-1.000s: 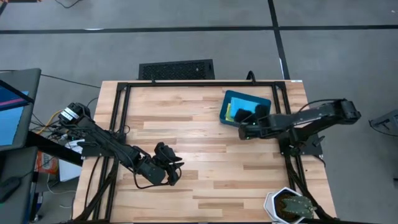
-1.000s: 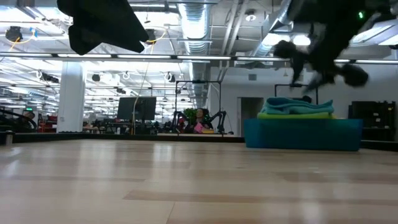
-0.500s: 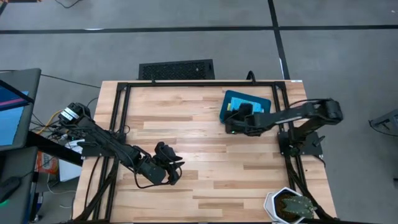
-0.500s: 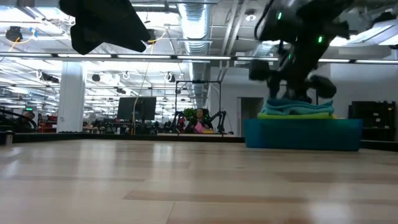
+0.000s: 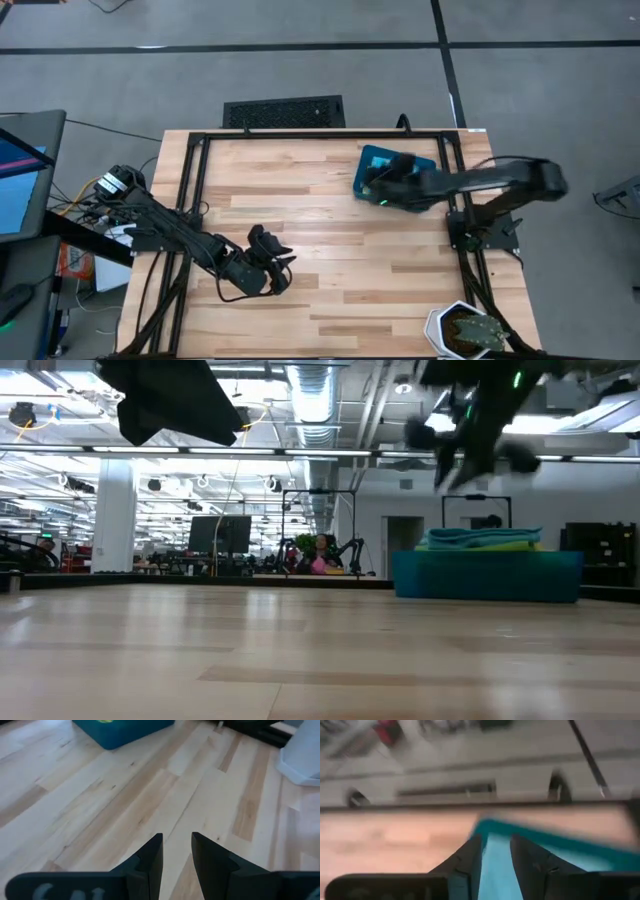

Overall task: Fold microfiber towels
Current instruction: Return to Home Position

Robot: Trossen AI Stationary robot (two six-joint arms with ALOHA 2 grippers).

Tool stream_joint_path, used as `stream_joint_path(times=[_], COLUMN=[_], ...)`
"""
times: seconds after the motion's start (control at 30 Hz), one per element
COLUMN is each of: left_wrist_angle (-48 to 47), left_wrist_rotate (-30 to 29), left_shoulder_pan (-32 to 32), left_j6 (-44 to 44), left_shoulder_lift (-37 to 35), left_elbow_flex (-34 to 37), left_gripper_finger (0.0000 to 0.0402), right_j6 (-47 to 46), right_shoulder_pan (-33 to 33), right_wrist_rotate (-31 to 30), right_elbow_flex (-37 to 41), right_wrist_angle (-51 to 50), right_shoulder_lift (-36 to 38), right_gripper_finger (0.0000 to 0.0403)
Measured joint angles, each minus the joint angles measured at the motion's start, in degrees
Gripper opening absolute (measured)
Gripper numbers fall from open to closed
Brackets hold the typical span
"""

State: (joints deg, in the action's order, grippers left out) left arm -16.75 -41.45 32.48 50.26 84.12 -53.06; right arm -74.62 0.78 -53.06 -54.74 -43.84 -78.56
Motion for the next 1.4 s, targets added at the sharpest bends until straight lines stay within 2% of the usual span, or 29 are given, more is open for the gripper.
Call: stream_joint_path(times=[0.1, 0.23, 0.3, 0.4, 0.53, 0.63, 0.73, 0.83, 0.9, 1.03, 1.13, 1.2, 1.3, 1.4], left_wrist_angle=[-0.6, 0.2, 0.0, 5.3, 10.5, 9.7, 11.2, 16.2, 20.6, 30.3, 42.5, 51.7, 66.4, 76.0], left_wrist_rotate=[1.7, 4.2, 7.8, 14.5, 26.5, 36.8, 48.2, 58.1, 61.9, 63.9, 67.4, 71.1, 76.6, 79.9], left_shoulder_pan=[-0.1, -0.4, -1.4, -4.1, -11.6, -19.9, -28.7, -36.0, -39.7, -46.5, -50.8, -53.7, -58.6, -63.8], left_j6=[0.0, 0.0, -6.4, -21.3, -36.6, -41.2, -42.9, -41.2, -39.1, -31.1, -23.2, -17.4, -10.5, -5.8], left_shoulder_lift=[0.0, -0.1, -1.9, -8.2, -19.5, -27.8, -34.3, -38.8, -41.5, -45.0, -46.3, -46.7, -47.7, -48.6], left_elbow_flex=[0.0, -0.1, -0.8, -2.8, -3.1, -1.7, 2.6, 9.3, 14.9, 28.1, 37.5, 42.2, 46.2, 48.3], left_gripper_finger=[0.0093, 0.0093, 0.0093, 0.0093, 0.0093, 0.0093, 0.0093, 0.0093, 0.0093, 0.0093, 0.0093, 0.0093, 0.0093, 0.0093], right_j6=[9.0, 25.0, 31.5, 37.2, 40.4, 39.4, 39.3, 38.8, 37.3, 28.5, 23.5, 29.5, 47.8, 61.2], right_shoulder_pan=[-1.4, -6.7, -11.3, -19.1, -28.6, -34.1, -38.2, -40.5, -41.3, -42.1, -42.1, -42.2, -42.4, -41.9], right_wrist_rotate=[-4.3, -5.2, -4.7, -4.1, -7.6, -12.2, -18.4, -24.8, -25.5, -25.1, -25.2, -24.1, -15.2, -8.1], right_elbow_flex=[-4.0, -6.1, -6.3, -5.1, 1.9, 10.8, 20.7, 29.3, 33.3, 39.5, 40.9, 38.0, 30.3, 23.5], right_wrist_angle=[-3.8, -3.7, -3.4, -4.0, -2.2, 2.2, 8.3, 15.5, 18.2, 18.8, 20.4, 22.4, 24.2, 24.5], right_shoulder_lift=[8.9, 22.0, 28.3, 36.8, 46.5, 52.5, 56.1, 58.1, 59.0, 60.5, 62.0, 63.8, 68.1, 73.1], right_gripper_finger=[0.0126, 0.0126, 0.0126, 0.0126, 0.0126, 0.0126, 0.0126, 0.0126, 0.0126, 0.0119, 0.0111, 0.0105, 0.0096, 0.0085])
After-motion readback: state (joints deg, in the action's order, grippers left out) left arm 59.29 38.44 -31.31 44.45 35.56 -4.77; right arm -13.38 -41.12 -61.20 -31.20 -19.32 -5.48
